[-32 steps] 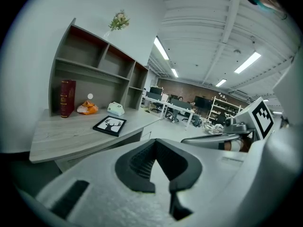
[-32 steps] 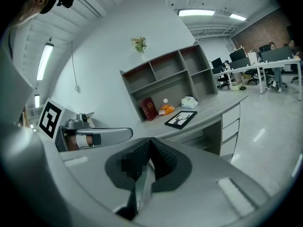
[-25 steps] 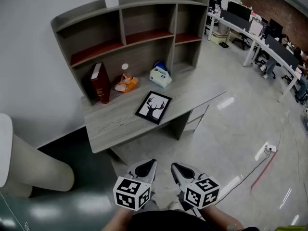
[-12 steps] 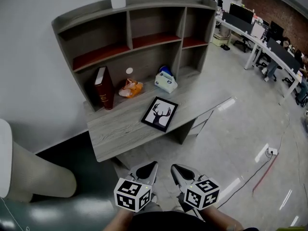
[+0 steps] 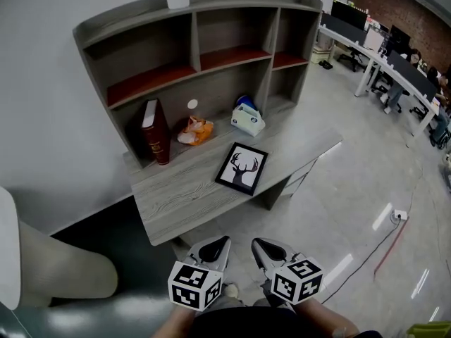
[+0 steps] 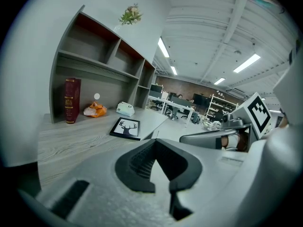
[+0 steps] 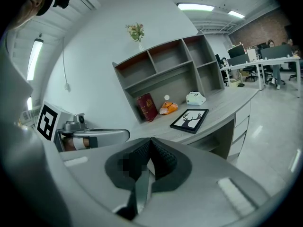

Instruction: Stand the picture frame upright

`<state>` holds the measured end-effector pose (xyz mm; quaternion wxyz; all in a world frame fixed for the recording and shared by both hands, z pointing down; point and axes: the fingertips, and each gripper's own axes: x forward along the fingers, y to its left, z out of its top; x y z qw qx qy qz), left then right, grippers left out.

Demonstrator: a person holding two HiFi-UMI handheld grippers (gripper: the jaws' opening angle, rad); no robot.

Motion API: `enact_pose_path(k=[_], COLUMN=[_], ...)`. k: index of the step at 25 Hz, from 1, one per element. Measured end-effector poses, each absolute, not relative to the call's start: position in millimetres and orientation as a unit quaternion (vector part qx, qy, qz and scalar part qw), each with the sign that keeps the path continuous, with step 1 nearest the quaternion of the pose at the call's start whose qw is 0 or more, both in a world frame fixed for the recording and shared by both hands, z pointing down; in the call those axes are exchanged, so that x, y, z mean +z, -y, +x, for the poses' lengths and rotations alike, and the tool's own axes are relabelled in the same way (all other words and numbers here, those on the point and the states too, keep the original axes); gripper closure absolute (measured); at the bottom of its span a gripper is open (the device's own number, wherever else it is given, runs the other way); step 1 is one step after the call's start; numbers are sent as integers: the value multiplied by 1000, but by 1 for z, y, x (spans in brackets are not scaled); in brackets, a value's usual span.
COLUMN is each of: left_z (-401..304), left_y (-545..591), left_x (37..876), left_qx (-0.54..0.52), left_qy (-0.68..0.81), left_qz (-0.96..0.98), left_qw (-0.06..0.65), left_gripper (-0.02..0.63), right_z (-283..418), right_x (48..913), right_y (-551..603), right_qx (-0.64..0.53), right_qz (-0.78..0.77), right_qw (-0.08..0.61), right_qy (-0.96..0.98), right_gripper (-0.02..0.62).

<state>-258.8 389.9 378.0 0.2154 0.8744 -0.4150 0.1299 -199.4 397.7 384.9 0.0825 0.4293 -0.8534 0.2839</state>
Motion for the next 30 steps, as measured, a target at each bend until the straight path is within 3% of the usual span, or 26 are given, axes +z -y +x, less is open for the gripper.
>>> enact_pose_path(k=[9,30], left_z=[-270,-213], left_y=[-377,-303], left_x=[387,388], left_qx=[129,156], left_qy=[403,416], left_qz=[878,872], left_qw=[224,207], left_gripper=[611,611], right_z=[-208,-167], right_x=[386,390], right_y=[-389,-313], right_qx=[284,305], right_qz=[447,403], right_qw=[85,79], right_qy=[844,859], right_gripper=[598,598])
